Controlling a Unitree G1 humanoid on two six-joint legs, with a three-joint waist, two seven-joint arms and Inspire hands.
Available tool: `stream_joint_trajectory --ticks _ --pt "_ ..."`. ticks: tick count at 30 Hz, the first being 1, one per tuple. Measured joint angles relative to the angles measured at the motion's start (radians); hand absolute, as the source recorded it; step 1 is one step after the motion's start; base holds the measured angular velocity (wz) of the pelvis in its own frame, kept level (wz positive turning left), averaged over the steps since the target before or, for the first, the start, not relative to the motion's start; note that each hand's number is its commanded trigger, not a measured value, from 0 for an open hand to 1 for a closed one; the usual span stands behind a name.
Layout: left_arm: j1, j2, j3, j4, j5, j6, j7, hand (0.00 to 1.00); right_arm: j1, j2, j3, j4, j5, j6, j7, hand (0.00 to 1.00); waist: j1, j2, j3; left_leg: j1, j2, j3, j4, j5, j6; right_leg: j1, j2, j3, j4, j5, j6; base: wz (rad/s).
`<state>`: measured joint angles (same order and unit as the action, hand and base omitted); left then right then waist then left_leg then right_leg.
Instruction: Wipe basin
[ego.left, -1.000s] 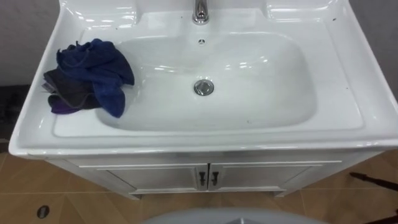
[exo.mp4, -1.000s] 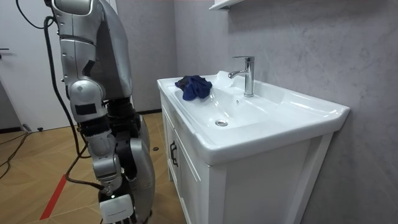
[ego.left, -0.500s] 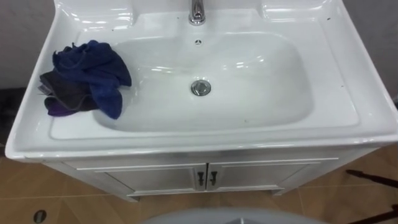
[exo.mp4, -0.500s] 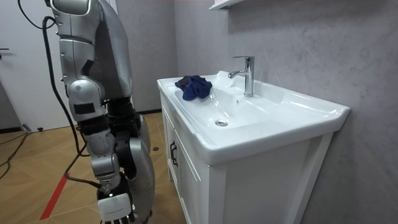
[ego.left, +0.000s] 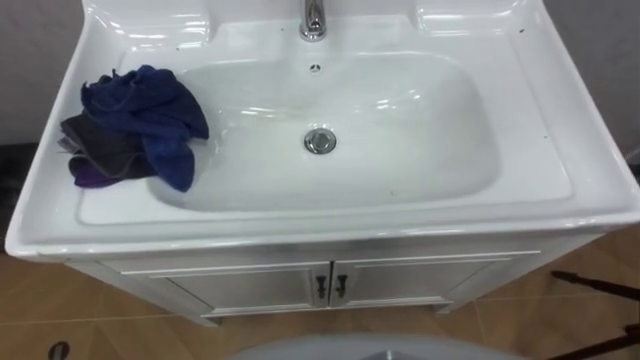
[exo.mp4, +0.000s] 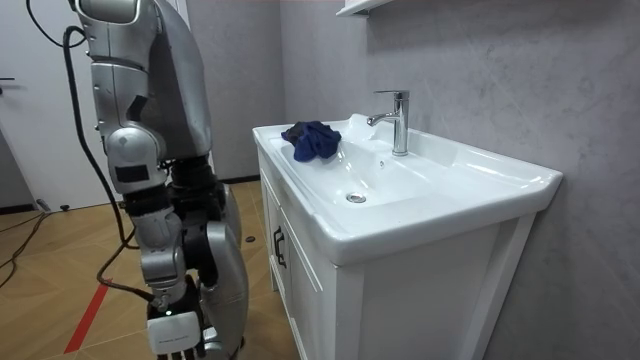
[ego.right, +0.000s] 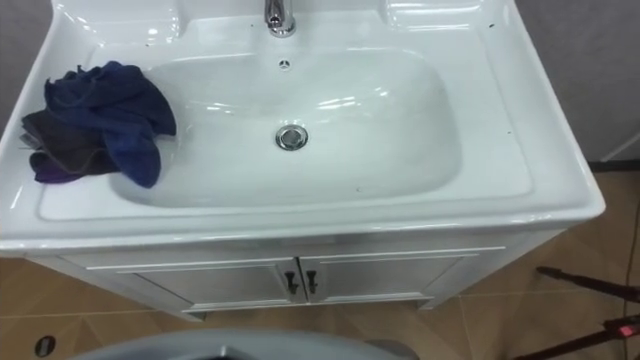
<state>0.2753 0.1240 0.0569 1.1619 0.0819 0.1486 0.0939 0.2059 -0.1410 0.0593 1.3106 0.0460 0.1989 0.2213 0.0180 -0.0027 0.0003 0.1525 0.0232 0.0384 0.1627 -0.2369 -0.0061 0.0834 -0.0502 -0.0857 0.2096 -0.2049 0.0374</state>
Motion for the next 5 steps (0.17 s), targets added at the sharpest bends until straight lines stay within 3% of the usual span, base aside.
stream_joint_trajectory --ticks 5 --pt "0.000 0.000 0.000 0.000 0.000 0.005 0.000 0.00 -0.008 0.000 0.000 0.000 0.008 0.002 -0.002 0.00 0.002 -0.001 0.0003 0.000 0.000 0.000 0.000 -0.002 0.001 0.002 0.001 -0.001 -0.003 0.000 0.001 0.00"
